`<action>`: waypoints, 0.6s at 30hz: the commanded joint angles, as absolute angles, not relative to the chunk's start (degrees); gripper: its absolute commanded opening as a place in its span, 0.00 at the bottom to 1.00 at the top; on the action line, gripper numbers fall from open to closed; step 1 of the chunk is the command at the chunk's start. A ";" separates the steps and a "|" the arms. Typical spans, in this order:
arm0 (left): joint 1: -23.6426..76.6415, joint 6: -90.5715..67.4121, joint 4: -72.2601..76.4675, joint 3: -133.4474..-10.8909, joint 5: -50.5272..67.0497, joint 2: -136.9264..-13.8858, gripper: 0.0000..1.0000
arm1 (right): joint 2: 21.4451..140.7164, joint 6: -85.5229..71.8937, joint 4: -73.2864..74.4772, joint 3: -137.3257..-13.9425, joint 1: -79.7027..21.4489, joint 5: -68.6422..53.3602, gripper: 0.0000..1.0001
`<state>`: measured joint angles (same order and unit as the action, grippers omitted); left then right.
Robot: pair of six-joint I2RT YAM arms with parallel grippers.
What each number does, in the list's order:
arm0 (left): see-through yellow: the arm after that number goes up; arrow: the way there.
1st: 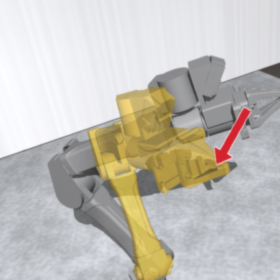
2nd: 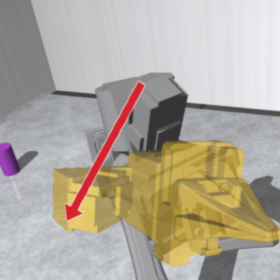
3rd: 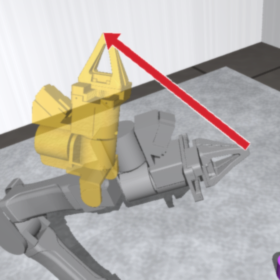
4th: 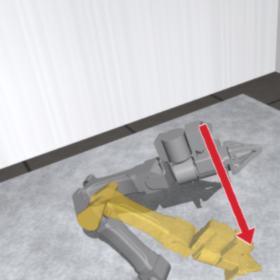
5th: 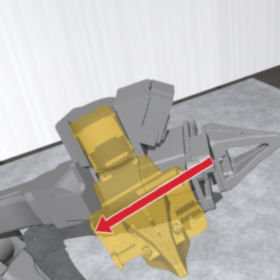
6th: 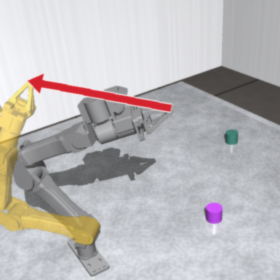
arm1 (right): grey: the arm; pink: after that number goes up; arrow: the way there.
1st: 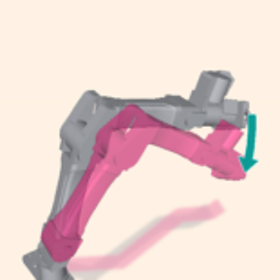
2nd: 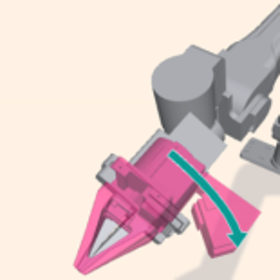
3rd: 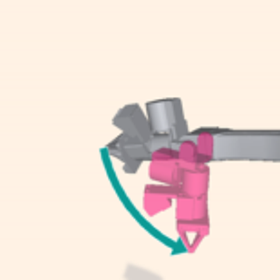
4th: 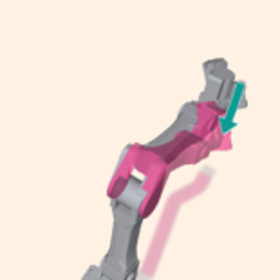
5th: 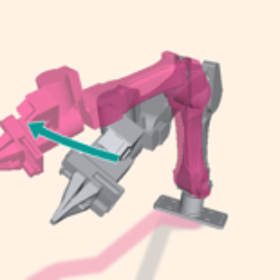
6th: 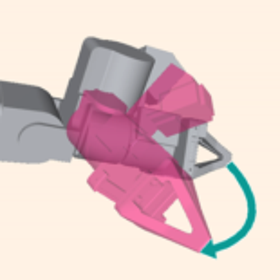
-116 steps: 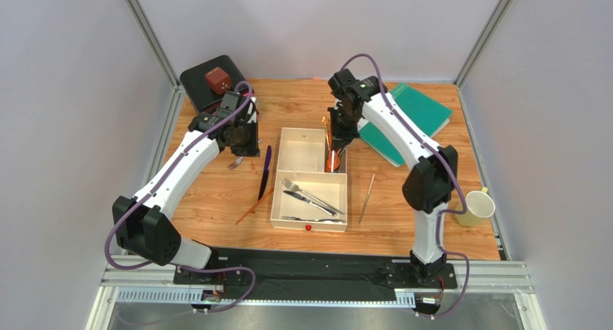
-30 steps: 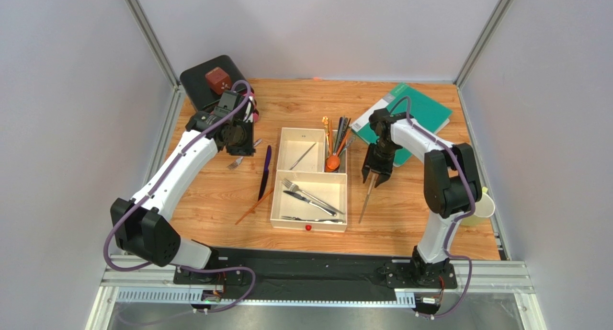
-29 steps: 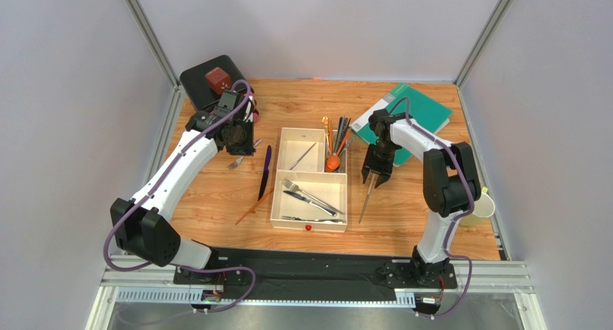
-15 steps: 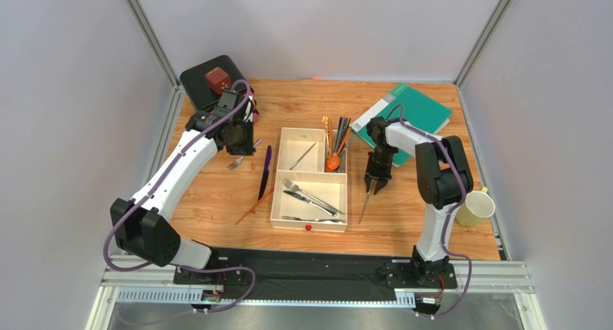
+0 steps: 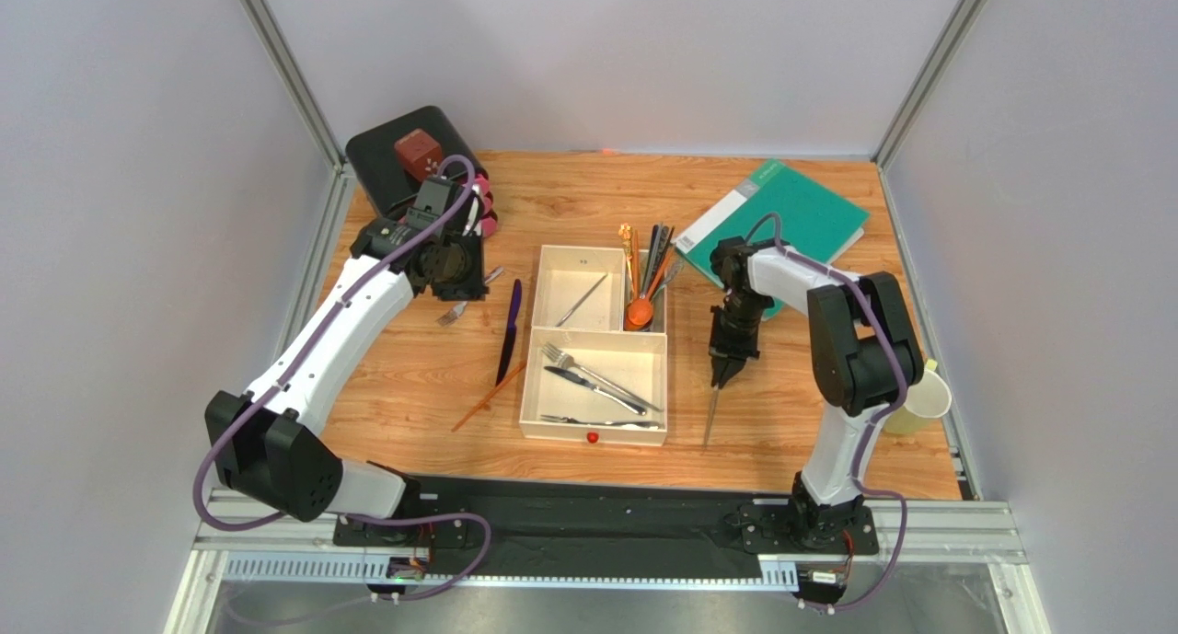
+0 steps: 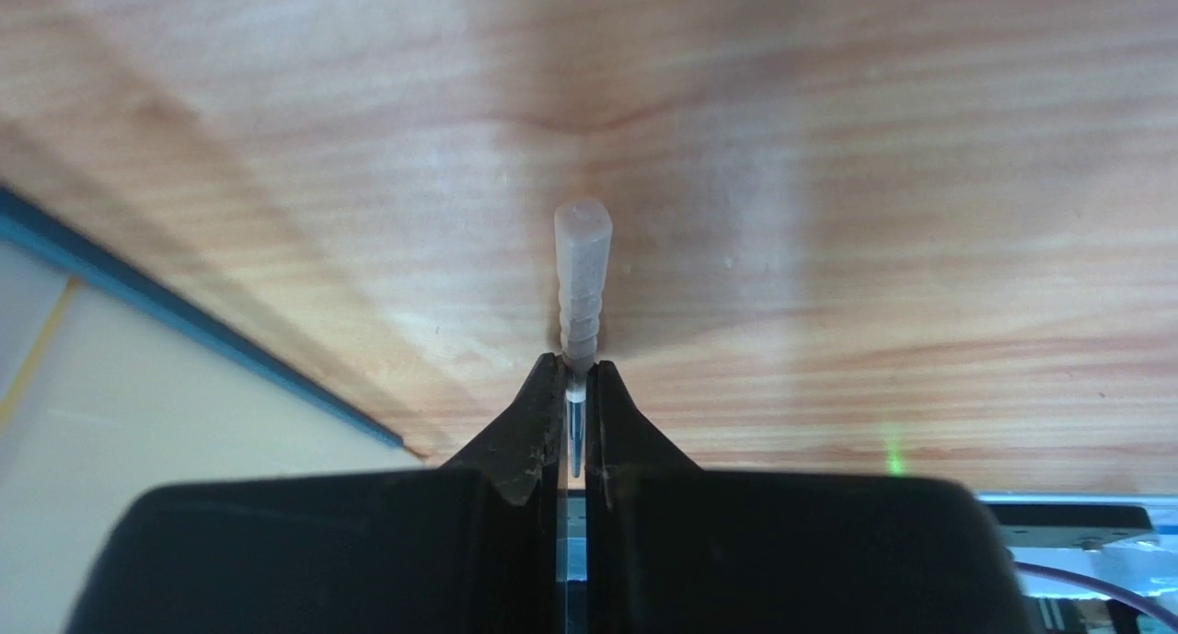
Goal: Sort the eating utensils into containers
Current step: Pick up the chopstick from the center of the board.
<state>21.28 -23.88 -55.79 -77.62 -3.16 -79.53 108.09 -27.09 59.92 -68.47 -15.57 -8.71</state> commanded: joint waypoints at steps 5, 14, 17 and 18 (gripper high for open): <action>21.01 -24.96 -54.76 -76.64 -3.52 -76.99 0.18 | 95.98 -24.26 65.21 -77.76 -15.82 -9.31 0.00; 21.01 -24.43 -55.63 -78.57 -4.39 -76.73 0.18 | 94.83 -28.82 70.14 -93.16 -16.08 -18.18 0.00; 21.01 -24.70 -55.64 -77.79 -5.36 -75.42 0.19 | 96.59 -31.02 68.91 -96.32 -16.43 -23.37 0.00; 21.01 -24.70 -55.63 -77.52 -5.36 -75.15 0.18 | 97.55 -32.33 68.65 -97.20 -16.96 -24.16 0.00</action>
<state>21.28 -24.16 -55.59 -76.88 -3.99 -78.41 96.07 -28.03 68.20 -92.90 -15.84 -17.06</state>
